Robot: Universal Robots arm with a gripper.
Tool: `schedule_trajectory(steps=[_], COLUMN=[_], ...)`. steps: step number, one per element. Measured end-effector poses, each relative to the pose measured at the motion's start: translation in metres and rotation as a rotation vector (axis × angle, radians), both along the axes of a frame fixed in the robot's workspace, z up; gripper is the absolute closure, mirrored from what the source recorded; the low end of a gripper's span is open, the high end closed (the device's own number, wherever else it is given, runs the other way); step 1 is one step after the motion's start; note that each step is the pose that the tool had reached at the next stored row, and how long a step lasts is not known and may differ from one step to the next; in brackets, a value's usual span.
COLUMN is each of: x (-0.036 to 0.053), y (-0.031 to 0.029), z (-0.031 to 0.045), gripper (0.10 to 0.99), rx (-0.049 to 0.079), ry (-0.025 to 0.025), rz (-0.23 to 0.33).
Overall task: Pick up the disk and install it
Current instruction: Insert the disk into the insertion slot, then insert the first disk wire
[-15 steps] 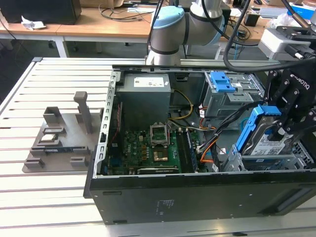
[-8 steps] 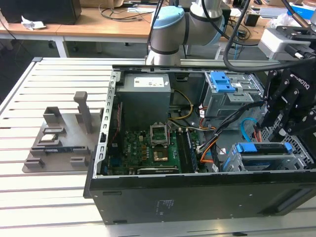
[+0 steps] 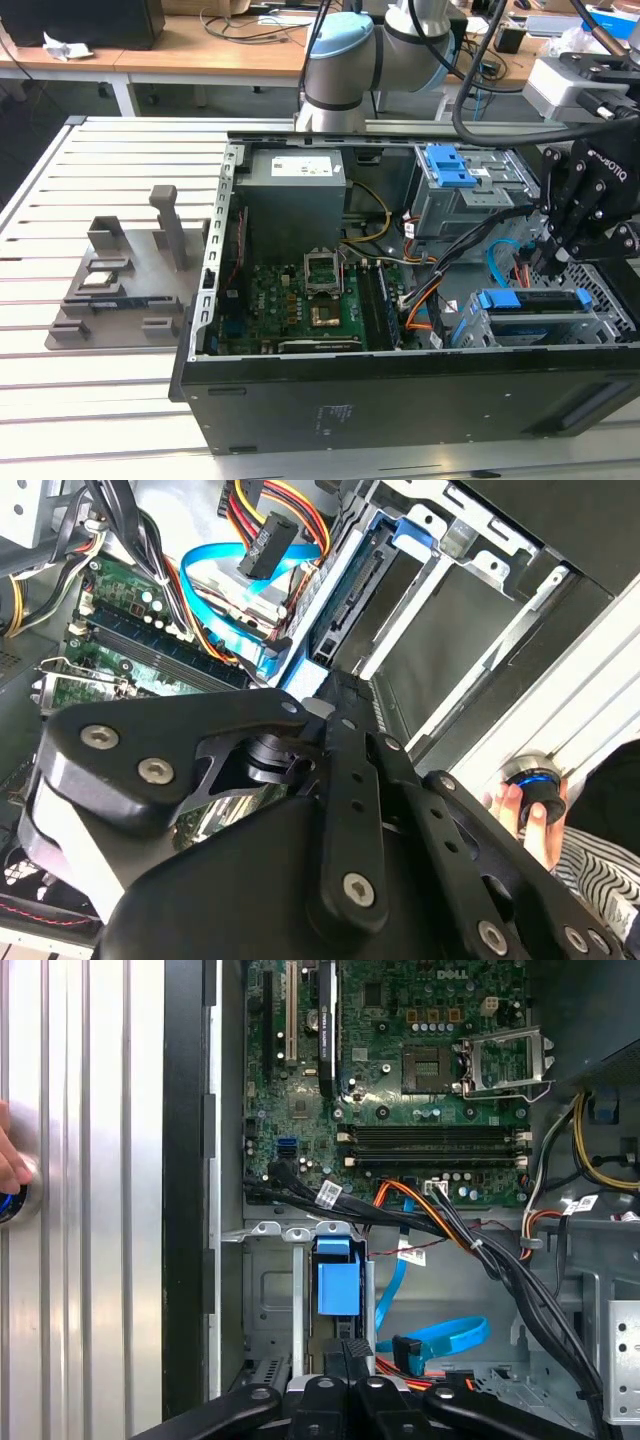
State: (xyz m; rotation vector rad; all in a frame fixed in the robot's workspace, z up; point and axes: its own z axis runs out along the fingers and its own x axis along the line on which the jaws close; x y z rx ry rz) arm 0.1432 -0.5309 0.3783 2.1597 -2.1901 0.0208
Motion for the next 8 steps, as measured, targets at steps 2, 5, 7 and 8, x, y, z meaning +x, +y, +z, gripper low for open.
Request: schedule_trajectory(steps=[2,5,7,8], x=[0.0000,0.0000,0.0000,0.0000], y=[0.0000,0.0000,0.0000,0.0000], z=[0.0000,-0.0001,-0.0001,-0.0001], gripper=[0.980,0.980,0.980,0.980], rx=[0.000,0.000,0.000,0.000], ry=[0.0000,0.0001,0.0000,0.0000], rz=[0.000,0.000,0.000,0.000])
